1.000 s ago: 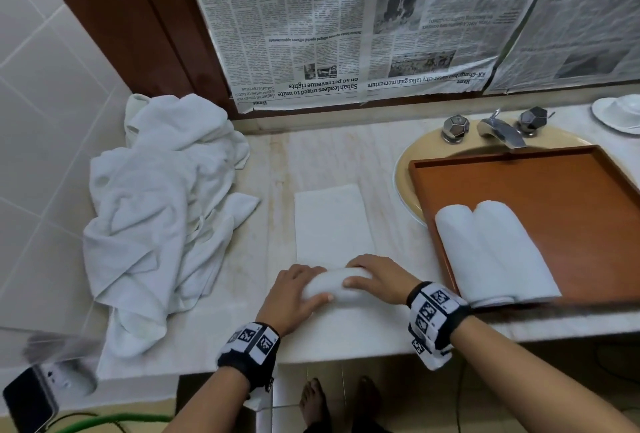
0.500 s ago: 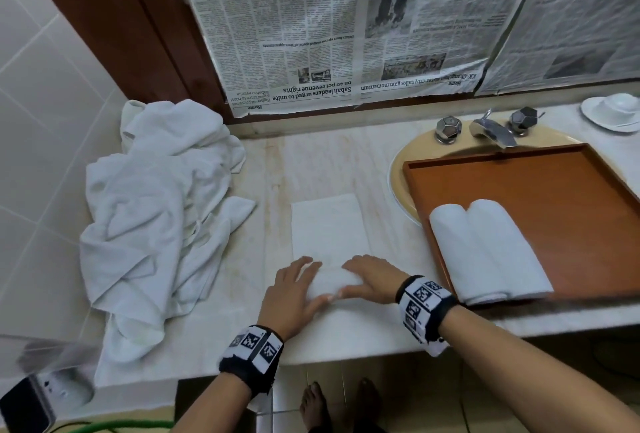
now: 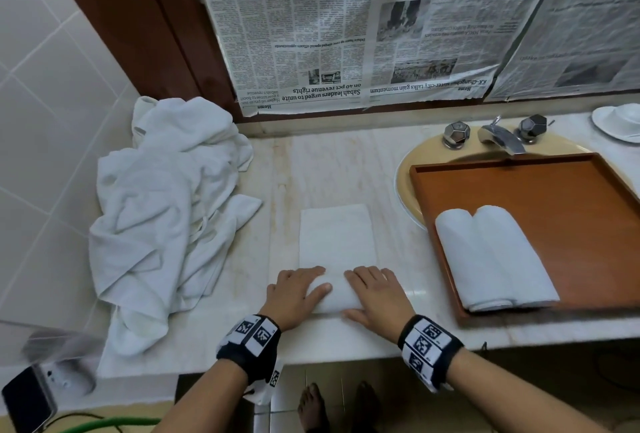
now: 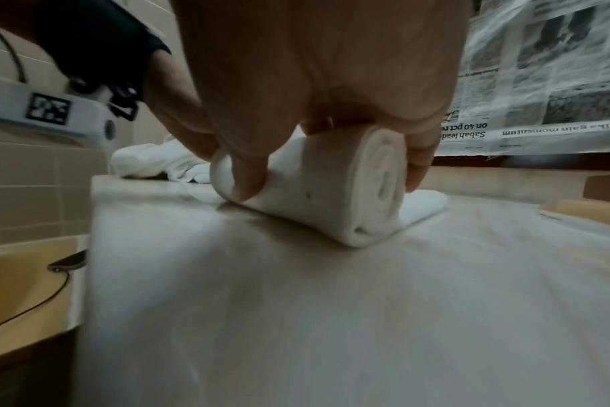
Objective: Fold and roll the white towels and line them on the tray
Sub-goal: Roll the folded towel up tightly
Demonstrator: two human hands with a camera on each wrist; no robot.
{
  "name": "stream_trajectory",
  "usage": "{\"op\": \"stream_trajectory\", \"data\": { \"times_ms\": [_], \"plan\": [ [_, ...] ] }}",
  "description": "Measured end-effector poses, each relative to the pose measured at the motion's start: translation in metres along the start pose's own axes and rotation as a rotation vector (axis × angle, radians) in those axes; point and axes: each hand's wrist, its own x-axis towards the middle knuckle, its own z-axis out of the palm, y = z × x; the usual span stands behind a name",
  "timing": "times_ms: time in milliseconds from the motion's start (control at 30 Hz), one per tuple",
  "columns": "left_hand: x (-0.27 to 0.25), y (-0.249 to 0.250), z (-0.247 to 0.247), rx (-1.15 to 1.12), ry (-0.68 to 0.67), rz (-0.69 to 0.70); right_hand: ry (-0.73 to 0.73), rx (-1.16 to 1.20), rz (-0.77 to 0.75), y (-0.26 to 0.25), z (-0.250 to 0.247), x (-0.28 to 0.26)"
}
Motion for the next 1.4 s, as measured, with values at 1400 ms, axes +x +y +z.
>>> {"op": "stream_trajectory", "data": {
  "times_ms": [1400],
  "plan": [
    [-0.010, -0.010, 0.015, -0.166, 0.176, 0.194, -0.434, 0.521, 0.164, 0.019, -0.043, 0.030]
  ]
}}
